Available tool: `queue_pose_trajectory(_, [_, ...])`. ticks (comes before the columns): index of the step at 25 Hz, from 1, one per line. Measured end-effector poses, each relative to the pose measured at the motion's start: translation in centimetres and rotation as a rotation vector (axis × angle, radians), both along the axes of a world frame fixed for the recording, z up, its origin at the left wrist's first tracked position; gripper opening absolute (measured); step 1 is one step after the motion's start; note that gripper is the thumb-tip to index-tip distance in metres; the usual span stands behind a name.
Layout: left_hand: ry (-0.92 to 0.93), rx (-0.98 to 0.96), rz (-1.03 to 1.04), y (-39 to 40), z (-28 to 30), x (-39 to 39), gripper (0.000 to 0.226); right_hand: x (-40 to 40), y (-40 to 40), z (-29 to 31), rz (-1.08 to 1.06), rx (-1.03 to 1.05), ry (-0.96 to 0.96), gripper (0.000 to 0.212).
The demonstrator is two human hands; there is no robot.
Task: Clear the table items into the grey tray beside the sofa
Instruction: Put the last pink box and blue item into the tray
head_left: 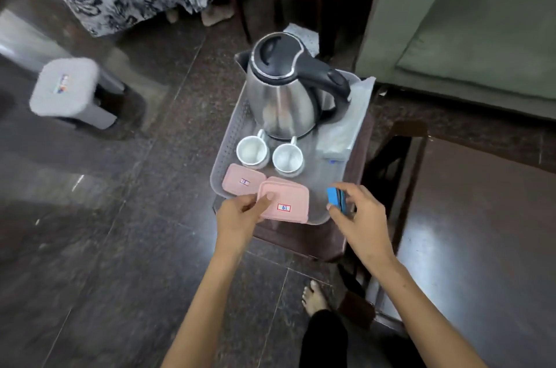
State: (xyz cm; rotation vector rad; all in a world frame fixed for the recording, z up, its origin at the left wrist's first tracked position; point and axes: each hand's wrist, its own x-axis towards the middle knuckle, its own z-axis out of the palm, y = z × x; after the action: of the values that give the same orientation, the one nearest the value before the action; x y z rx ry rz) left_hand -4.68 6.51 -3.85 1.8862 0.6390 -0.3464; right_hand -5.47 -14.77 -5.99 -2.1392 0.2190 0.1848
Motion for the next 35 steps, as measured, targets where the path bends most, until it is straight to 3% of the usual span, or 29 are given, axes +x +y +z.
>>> queue_pose_trajectory(4, [-0.133,0.248,-0.095,2.8,0.7,2.4,0.029,1.5,2.7,0.3,0.083,-0.052,-0.048,0.037])
queue_pose_trajectory(9, [-0.142,0.578,-0.216,4.1,0.2,4.0,0.019,3.1,5.0,0.3,0.193,-0.144,-0.037,0.038])
queue_pose_trajectory(11, [-0.217,0.680,-0.334,3.1,0.2,3.1,0.037,3.3,5.1,0.2,0.218,-0.189,-0.027,0.038])
queue_pose_trajectory(14, [-0.251,0.826,-0.585,1.4,-0.5,1.5,0.034,3.3,4.8,-0.1,0.218,-0.223,-0.018,0.040])
queue_pose_trajectory(19, [-0.172,0.838,-0.506,1.1,-1.5,0.9,0.033,3.2,3.9,-0.4,0.218,-0.320,-0.021,0.040])
queue_pose_trajectory(26, [-0.179,0.803,-0.465,1.2,-1.3,0.9,0.032,4.3,3.9,0.2,0.217,-0.474,0.151,0.032])
queue_pose_trajectory(35, [-0.400,0.747,-0.456,-1.9,-0.7,0.1,0.025,7.3,5.8,-0.2,0.428,-0.740,0.297,0.029])
